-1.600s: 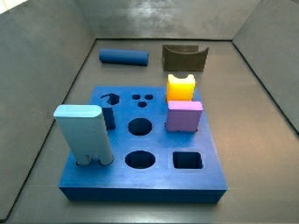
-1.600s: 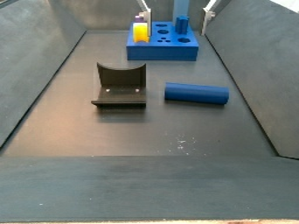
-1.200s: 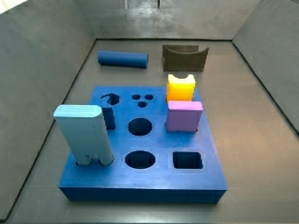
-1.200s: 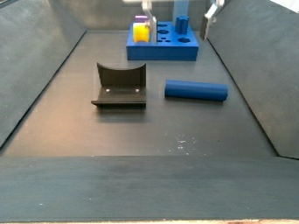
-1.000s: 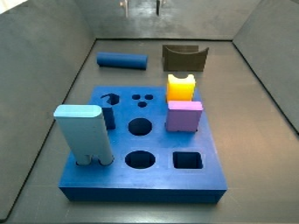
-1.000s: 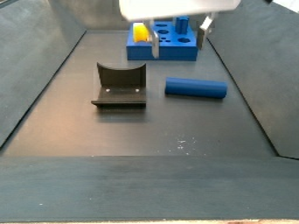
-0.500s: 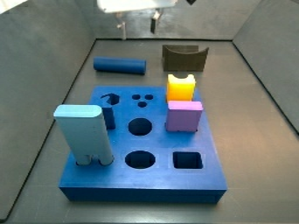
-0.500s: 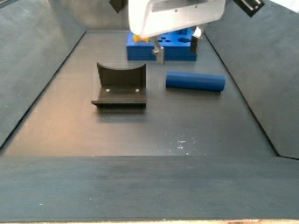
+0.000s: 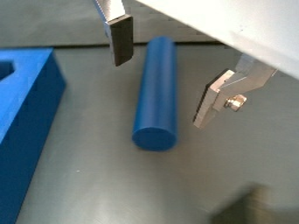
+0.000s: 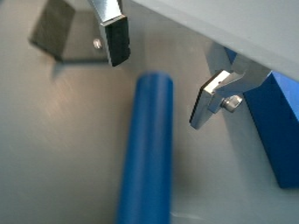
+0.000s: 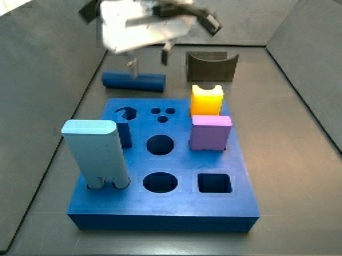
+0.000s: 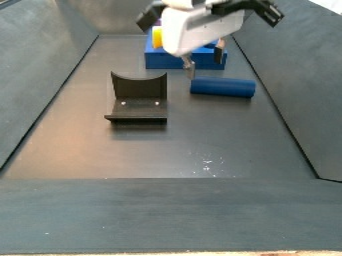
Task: Pick up the round object. Move up. Place the round object on the fixture. Regrasp the round object. Move to above the board. Insert the round object.
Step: Pick up the round object.
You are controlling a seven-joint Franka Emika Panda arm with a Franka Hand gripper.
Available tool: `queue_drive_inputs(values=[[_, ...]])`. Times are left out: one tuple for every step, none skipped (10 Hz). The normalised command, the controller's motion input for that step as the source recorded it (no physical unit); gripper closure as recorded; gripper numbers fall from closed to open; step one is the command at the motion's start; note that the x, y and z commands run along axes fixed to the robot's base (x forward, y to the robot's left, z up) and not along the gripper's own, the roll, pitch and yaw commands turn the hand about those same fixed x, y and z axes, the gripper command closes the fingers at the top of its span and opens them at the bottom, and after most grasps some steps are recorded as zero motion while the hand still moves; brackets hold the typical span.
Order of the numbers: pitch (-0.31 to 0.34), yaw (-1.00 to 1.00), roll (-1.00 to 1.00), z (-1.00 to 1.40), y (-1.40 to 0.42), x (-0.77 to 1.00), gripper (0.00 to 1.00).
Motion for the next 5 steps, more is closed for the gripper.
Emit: queue_drive_inputs(values=[[-0.1,0.29,0.05,-0.39,0.0,-0.47,0.0],[-0.07,0.23,0.04,-0.3,0.0,-0.4,0.0],[-0.067,0.28,0.02,-0.28,-0.07,-0.24,0.0],[-0.059,0.25,0.01,-0.24,-0.12,-0.16,0.0],[-0.037,0.19,0.01,-0.19,-0.04,-0.16,0.0]])
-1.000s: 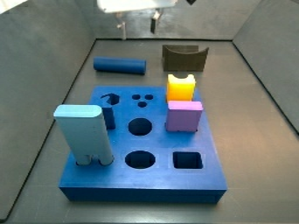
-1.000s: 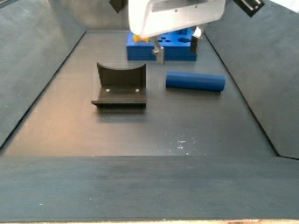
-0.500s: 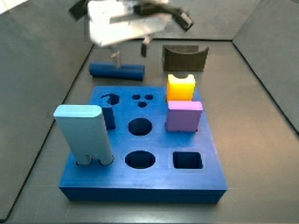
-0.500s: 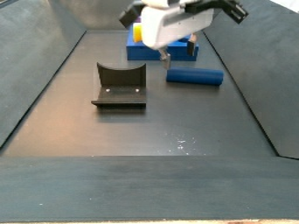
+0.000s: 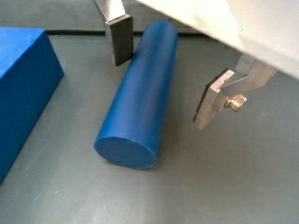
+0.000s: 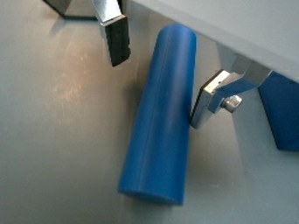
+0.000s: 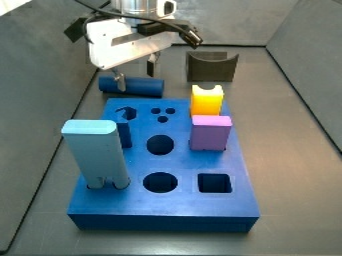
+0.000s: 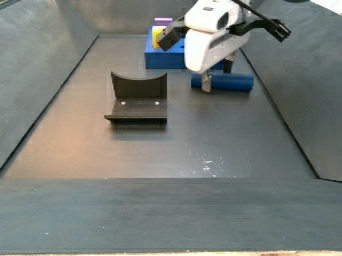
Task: Pick up the round object. Move up. Place the round object on the fixture. Regrasp the round object. Move to above the board. Insert the round object.
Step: Pick up the round object.
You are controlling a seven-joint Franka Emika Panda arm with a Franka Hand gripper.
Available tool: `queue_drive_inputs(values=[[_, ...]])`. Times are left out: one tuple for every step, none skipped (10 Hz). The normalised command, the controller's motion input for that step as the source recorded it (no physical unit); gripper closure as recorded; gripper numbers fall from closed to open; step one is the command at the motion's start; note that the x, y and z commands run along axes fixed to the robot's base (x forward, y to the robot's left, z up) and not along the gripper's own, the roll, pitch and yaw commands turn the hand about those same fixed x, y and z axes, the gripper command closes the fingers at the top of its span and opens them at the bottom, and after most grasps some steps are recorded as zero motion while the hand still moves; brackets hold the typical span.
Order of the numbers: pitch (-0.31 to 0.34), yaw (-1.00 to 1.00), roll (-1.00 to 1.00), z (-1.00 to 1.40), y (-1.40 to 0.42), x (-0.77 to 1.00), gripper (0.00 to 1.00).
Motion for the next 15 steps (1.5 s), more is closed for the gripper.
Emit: queue_drive_inputs(values=[[-0.041,0.19,0.01,-0.22,0.0,-0.16,0.0],[-0.056,0.19,0.01,-0.26,0.0,-0.2,0.0],[-0.054,0.17,0.0,-0.23,0.0,-0.2,0.0],[0.0,0.11,0.0,0.0,0.09,-0.16,0.0],[0.0,0.07,0.0,0.0,0.21,-0.14,0.0],[0.0,0.05,0.0,0.0,0.0,-0.09,0.0],[0.0,0.0,0.0,0.0,0.0,0.0,0.0],[0.0,0.0,0.0,0.0,0.0,0.0,1.0],[0.0,0.0,0.0,0.0,0.0,0.0,1.0],[0.0,0.0,0.0,0.0,0.0,0.0,1.0],[0.0,0.0,0.0,0.0,0.0,0.0,1.0],[0.0,0.0,0.0,0.0,0.0,0.0,1.0],[0.0,0.0,0.0,0.0,0.0,0.0,1.0],[0.0,0.0,0.0,0.0,0.0,0.0,1.0],[0.0,0.0,0.0,0.0,0.0,0.0,1.0]])
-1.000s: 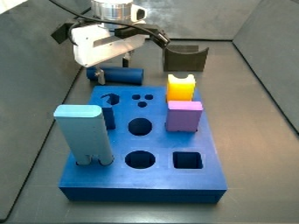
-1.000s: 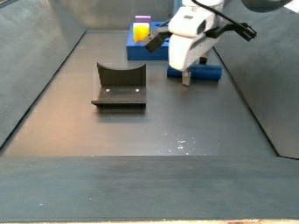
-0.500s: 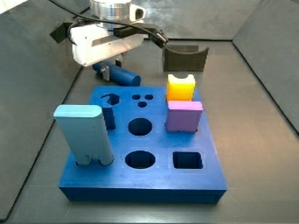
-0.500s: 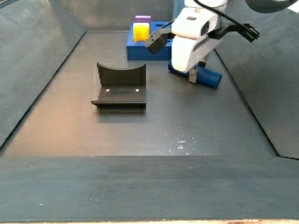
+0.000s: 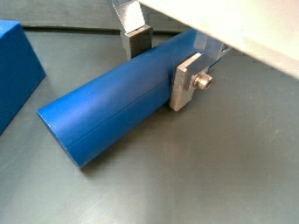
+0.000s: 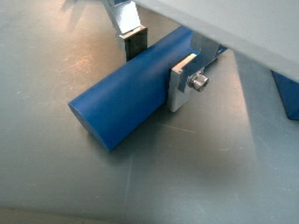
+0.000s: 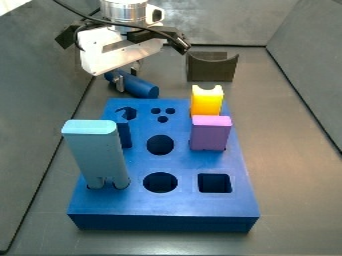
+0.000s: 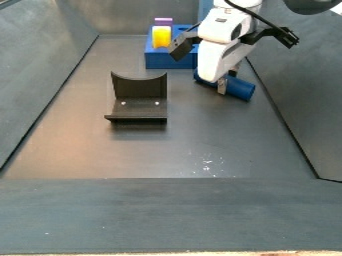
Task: Pick up the round object. Move up. Place the round object on the fixture. Regrasp the round object. Move to above the board. Insert the round object.
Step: Pick up the round object, then move up, then place the round object on the fixture.
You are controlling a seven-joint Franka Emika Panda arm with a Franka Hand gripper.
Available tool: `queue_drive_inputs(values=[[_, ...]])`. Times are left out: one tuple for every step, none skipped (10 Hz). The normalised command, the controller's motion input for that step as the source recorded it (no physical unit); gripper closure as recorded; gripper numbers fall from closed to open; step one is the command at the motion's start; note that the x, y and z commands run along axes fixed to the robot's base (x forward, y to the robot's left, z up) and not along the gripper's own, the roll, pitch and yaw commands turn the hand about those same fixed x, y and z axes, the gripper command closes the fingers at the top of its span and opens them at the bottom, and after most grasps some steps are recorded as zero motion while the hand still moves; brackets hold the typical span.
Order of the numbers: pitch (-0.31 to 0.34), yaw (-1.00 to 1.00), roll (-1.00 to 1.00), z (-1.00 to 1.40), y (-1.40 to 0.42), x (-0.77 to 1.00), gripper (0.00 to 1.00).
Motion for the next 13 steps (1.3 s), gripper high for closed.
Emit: queue_drive_inputs(values=[[0.0,0.0,0.0,0.0,0.0,0.0,1.0],[0.0,0.0,0.0,0.0,0.0,0.0,1.0],[0.0,0.0,0.0,0.0,0.0,0.0,1.0],[0.0,0.0,0.0,1.0,0.0,0.0,1.0],[0.035,-0.04,-0.01,0.98,-0.08,-0.05,1.0],[0.057,-0.03,-0.01,0.87,-0.06,-0.06,1.0],[0.06,-0.01,-0.01,0.77,-0.04,-0.04,1.0],[0.059,0.0,-0.02,0.64,-0.02,-0.03,1.0],[0.048,0.01,-0.03,0.46,-0.02,-0.02,1.0],[0.041,0.01,-0.04,0.32,-0.02,-0.03,1.0],[0.037,0.02,-0.05,0.22,-0.01,-0.03,1.0],[0.0,0.0,0.0,1.0,0.0,0.0,1.0],[0.01,0.0,0.0,1.0,0.0,0.0,1.0]])
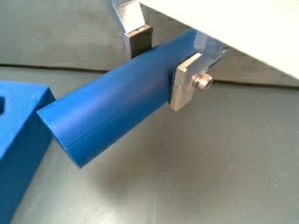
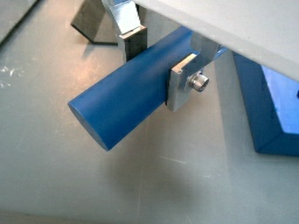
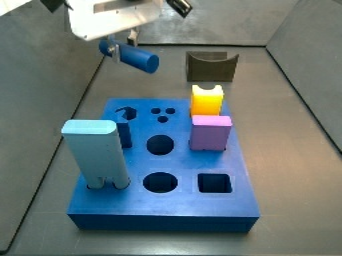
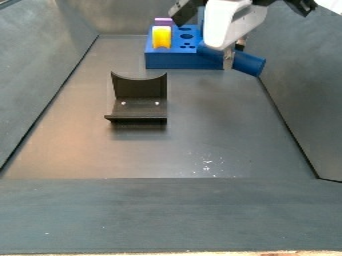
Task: Pick up the round object. Move up. Place the round object on the fixture. Regrasp the round object. Move to above the board. Insert the round object.
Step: Place the round object on the fixture.
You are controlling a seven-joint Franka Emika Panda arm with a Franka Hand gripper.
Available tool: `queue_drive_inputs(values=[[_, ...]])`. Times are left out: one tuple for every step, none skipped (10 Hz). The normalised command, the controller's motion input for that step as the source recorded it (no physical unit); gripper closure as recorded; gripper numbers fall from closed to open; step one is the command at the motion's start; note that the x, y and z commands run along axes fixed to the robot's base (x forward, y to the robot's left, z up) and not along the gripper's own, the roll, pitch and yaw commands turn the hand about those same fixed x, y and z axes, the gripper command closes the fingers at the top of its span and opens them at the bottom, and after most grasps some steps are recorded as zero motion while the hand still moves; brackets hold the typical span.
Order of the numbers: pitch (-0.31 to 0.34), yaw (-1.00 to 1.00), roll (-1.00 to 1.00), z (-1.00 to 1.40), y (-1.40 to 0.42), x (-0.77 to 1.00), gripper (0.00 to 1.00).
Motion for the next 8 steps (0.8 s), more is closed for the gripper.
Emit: queue_drive_inputs(values=[[0.026,0.0,-0.01,1.0,0.0,-0.01,1.0],[0.028,0.0,-0.02,1.0,-0.01,-0.01,1.0],[0.032,0.01,-0.03,1.0,-0.01,-0.01,1.0],[0.037,0.01,-0.03,1.0,-0.01,-0.02,1.0],[0.043,0.01,-0.05,0.96,-0.02,-0.01,1.0],[0.051,0.01,-0.06,0.81,-0.02,-0.01,1.0],[0.06,0.01,-0.06,0.66,-0.02,0.0,1.0],[0.075,0.01,-0.07,0.46,-0.02,0.0,1.0]])
